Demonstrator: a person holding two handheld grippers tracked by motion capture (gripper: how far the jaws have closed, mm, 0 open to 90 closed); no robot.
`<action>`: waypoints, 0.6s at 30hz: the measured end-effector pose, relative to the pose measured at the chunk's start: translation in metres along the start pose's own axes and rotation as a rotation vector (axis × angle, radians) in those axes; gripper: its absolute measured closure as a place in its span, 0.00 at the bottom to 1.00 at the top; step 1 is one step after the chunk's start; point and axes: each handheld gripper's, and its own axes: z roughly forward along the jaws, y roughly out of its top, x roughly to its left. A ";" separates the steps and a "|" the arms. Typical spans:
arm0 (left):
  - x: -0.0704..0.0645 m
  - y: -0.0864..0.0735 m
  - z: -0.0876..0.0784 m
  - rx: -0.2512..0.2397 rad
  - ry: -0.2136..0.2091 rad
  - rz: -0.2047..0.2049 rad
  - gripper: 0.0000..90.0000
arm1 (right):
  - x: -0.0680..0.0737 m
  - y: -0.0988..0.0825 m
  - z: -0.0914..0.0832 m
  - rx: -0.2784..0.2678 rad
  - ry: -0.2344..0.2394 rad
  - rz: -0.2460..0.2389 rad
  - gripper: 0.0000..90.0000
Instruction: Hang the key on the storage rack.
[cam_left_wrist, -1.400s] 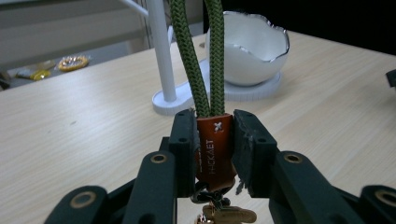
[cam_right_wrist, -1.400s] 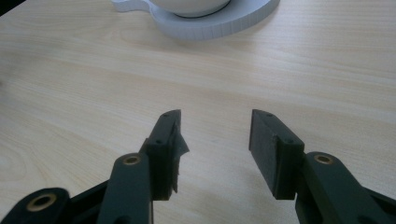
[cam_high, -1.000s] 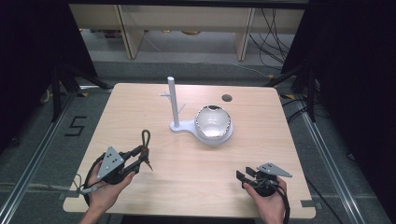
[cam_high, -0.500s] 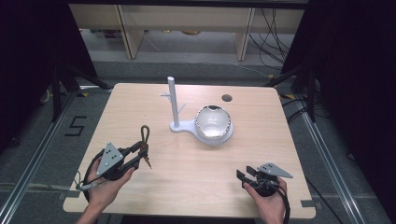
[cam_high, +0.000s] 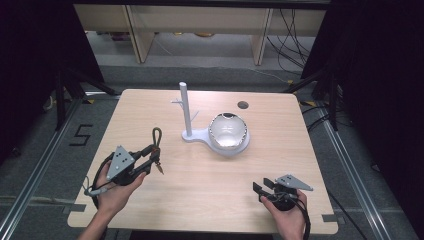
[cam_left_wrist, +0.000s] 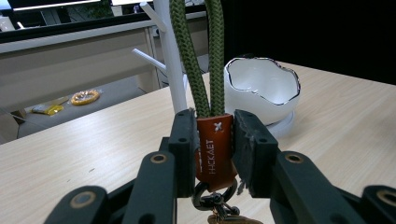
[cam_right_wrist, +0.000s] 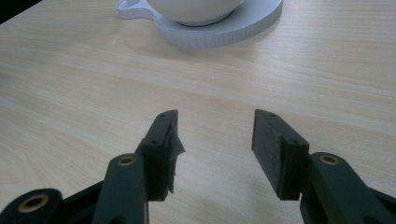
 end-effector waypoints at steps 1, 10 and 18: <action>0.000 0.000 0.000 0.000 0.000 0.000 0.77 | 0.000 0.000 0.000 0.000 -0.001 0.000 0.57; 0.004 0.003 0.011 0.001 -0.002 0.000 0.77 | -0.004 0.000 0.000 -0.014 -0.007 -0.049 0.57; 0.008 0.009 0.018 0.012 0.001 0.012 0.77 | -0.004 0.000 0.001 -0.016 -0.001 -0.043 0.57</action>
